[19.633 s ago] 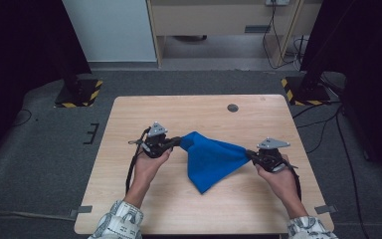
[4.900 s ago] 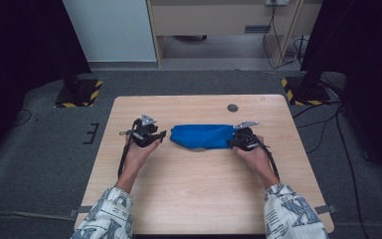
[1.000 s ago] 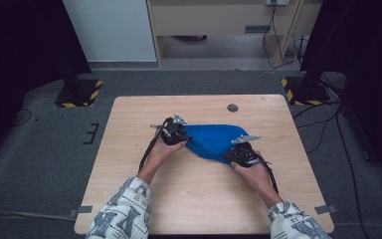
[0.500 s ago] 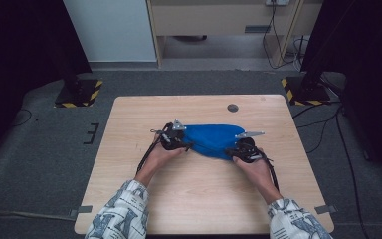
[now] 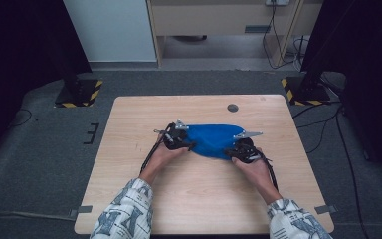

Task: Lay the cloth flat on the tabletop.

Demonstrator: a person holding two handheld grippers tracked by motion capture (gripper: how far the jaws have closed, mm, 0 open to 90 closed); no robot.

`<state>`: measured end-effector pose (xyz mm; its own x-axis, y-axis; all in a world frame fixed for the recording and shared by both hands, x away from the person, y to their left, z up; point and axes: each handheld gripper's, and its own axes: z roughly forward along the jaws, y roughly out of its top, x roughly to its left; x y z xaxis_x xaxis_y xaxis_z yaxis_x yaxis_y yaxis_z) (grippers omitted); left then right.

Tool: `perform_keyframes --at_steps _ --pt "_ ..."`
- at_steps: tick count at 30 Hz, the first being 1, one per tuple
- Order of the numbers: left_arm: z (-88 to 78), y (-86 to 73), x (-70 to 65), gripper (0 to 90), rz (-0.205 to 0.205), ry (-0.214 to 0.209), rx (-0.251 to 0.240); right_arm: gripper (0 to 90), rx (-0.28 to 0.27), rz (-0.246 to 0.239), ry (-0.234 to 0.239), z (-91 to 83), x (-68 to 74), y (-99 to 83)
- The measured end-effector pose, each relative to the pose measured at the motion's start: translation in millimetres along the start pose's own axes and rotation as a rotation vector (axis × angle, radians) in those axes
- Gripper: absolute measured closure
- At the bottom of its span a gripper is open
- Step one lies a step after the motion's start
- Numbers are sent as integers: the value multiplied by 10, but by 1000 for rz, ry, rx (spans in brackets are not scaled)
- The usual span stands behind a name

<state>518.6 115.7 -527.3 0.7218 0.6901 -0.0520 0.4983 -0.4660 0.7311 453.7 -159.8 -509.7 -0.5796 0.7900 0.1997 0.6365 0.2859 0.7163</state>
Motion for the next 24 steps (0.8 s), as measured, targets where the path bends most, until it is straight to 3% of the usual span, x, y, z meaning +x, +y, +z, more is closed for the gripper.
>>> perform_keyframes --at_steps 2,3,7,11,14,16,17,18,20,24 --pt "-11 12 -11 495 2 -1 -13 851 5 -1 1 0 10 -1" --pt "-16 15 -13 564 0 -2 -15 852 3 -9 -1 2 9 -2" --pt "-44 31 -17 695 -2 -10 -30 853 8 -17 -3 7 17 -5" --pt "-33 40 -36 797 11 -18 -16 852 12 -19 -6 11 26 -7" --pt "-7 52 -32 864 -2 -12 -18 835 10 -35 -8 9 32 -10" --pt "1 68 -25 871 -30 -17 -40 785 15 -48 -17 10 40 -13" --pt "-15 77 -40 873 -36 -15 -41 689 3 -78 -21 -29 66 -17" --pt "-31 83 -52 873 -26 -13 -37 689 3 -78 -21 -29 66 -17" --pt "-103 97 -97 874 0 -5 -22 572 -28 -102 -18 -136 90 -25" --pt "-326 99 -164 873 24 15 -10 467 -52 -126 -25 -278 89 -53"
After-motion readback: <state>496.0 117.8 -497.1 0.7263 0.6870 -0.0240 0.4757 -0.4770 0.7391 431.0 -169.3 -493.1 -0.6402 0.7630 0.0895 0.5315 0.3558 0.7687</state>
